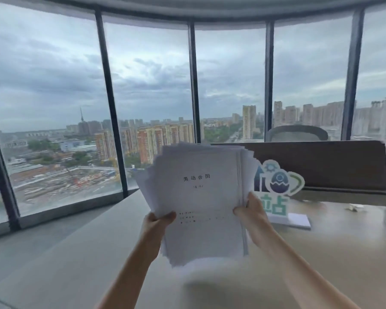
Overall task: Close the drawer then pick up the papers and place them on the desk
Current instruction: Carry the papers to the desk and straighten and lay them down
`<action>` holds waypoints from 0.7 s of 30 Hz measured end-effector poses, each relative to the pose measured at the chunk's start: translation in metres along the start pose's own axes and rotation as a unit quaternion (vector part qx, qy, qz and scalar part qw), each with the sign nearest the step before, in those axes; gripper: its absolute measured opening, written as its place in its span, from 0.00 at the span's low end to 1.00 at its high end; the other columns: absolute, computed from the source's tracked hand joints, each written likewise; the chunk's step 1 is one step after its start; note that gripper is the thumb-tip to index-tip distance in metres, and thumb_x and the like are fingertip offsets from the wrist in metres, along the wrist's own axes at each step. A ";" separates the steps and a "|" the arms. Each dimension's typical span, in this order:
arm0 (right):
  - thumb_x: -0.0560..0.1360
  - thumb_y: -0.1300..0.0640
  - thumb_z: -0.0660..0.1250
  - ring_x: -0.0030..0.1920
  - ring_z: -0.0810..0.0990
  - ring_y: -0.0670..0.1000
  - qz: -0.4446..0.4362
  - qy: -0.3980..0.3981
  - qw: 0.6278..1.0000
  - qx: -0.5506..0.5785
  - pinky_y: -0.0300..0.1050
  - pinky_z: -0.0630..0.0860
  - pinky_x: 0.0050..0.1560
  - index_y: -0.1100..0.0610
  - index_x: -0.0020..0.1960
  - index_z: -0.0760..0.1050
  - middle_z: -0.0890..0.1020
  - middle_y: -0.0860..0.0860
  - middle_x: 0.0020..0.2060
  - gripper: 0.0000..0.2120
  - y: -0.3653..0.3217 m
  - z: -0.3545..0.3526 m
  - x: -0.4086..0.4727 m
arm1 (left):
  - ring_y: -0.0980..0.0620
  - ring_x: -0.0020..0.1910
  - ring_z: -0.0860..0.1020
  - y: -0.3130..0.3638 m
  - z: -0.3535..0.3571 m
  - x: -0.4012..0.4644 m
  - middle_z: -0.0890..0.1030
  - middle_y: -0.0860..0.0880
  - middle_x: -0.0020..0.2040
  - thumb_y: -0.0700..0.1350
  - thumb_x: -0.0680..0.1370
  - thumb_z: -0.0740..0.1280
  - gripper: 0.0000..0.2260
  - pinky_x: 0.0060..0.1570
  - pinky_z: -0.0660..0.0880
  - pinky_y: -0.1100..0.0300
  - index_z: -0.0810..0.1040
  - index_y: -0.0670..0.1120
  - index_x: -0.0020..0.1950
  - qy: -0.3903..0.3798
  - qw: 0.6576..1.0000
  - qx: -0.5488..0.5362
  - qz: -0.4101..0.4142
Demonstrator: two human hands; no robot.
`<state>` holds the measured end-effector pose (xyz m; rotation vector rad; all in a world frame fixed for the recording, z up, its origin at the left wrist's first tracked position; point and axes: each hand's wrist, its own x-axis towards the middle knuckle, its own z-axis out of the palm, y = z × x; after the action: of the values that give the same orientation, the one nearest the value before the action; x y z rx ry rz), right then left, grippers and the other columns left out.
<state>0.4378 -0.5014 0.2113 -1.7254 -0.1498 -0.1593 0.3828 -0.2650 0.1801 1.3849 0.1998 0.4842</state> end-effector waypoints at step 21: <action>0.70 0.71 0.62 0.39 0.79 0.48 -0.025 0.017 0.997 0.077 0.42 0.74 0.41 0.60 0.51 0.72 0.80 0.48 0.38 0.12 0.035 -0.015 0.025 | 0.47 0.42 0.85 -0.035 0.038 0.038 0.87 0.45 0.43 0.38 0.67 0.74 0.11 0.46 0.82 0.51 0.83 0.41 0.48 -0.119 0.991 -0.005 0.068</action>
<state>0.4688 -0.5215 0.1847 -1.5661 -0.1760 -0.2097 0.4398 -0.2859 0.1590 1.4402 -0.0910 0.4265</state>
